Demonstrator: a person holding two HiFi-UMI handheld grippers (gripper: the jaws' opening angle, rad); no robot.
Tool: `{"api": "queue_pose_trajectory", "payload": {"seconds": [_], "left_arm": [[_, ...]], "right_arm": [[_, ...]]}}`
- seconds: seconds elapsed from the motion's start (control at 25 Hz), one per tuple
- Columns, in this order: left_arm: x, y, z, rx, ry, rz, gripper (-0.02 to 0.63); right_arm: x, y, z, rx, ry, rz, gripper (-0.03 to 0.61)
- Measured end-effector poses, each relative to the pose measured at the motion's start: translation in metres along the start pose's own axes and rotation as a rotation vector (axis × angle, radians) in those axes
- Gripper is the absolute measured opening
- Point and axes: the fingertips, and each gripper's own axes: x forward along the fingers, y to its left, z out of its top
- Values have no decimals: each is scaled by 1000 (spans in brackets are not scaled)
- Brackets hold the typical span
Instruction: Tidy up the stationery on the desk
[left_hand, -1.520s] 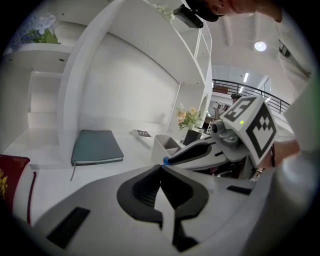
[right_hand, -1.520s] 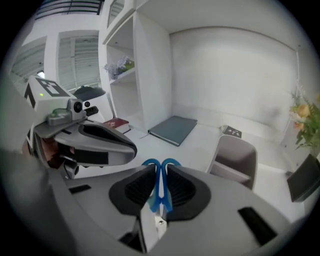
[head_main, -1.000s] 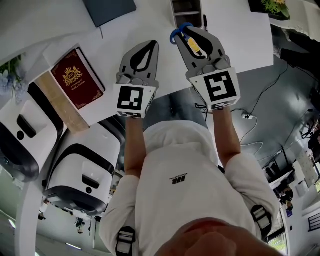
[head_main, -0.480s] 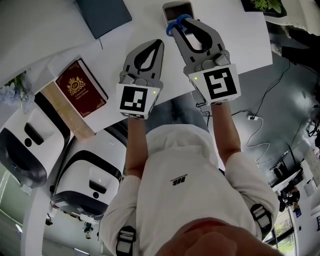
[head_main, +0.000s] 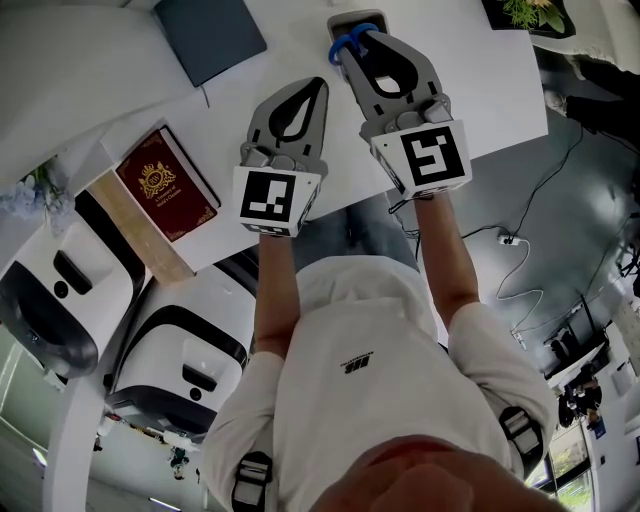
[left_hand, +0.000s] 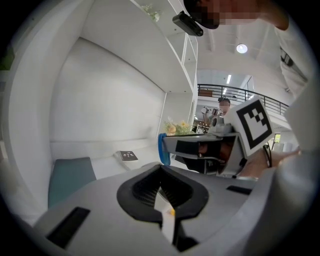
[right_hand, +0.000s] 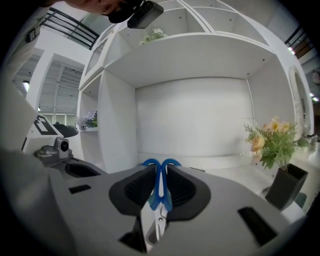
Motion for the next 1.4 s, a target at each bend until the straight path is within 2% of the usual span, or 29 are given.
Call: {"api": "queue_pose_trajectory", "payload": {"seconds": [0.32,0.44,0.48,0.68,0.92,1.04,1.24,1.4], "left_arm": [[7,0,-4,-7,5,-9,0],[8,-2,-9,-12,14,-15,0],[8,-3,-11,-14,17,-16,0],[10,-5,-18,-20,27,-23,0],[13,-10,-27,-23,41,-34,0],[17,-13,-35,-23,54,-42,0],[22,-18,-48,-26,80,-52,0],[25,-19,-59,-31,95,-64,0]], "right_arm": [[10,-2,-41,44,121,-6,62],[9,0,-49,34,138,11,119],[8,0,-52,27,138,13,120],[-3,-1,-51,33,136,-1,110],[-21,-1,-67,45,180,-8,87],[-29,0,-75,16,200,-6,46],[-39,8,-97,-55,297,25,43],[-41,13,-119,-63,376,56,43]]}}
